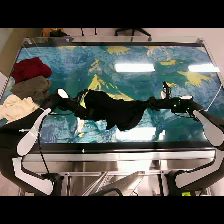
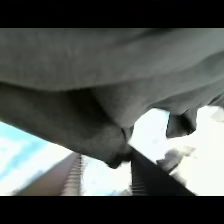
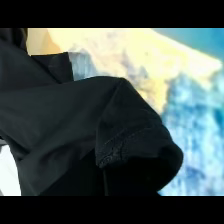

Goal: Fold the shirts.

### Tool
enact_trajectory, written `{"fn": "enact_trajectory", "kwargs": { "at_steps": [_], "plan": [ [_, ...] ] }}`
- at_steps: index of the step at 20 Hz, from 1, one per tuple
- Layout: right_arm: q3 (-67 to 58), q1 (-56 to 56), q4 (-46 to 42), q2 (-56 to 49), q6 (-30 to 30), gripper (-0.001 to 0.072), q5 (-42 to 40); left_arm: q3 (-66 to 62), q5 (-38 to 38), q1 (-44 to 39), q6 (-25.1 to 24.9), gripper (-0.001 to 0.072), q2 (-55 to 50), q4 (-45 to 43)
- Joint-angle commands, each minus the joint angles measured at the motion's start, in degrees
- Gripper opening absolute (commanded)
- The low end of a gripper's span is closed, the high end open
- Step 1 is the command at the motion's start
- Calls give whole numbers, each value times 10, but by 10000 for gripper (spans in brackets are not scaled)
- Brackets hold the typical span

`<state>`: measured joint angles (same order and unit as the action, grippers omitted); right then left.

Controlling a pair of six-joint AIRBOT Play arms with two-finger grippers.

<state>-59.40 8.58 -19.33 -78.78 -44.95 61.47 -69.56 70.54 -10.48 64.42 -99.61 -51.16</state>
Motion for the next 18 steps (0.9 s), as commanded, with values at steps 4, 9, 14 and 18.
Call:
{"fn": "enact_trajectory", "kwargs": {
  "at_steps": [4, 9, 14, 18],
  "plan": [
    [-1, 0, 22, 25, -4, 19, 25, -1, -37, 6, 8, 13, 14, -11],
    [-45, 21, 68, 130, -4, 19, 89, -101, -12, 6, 26, 10, 103, -14],
    [-153, 141, 242, 324, 32, 19, 140, -312, 86, 6, 57, 10, 311, -53],
    [-237, 269, 231, 468, 47, 19, 120, -449, 86, 7, 87, 10, 459, -160]
  ]
}}
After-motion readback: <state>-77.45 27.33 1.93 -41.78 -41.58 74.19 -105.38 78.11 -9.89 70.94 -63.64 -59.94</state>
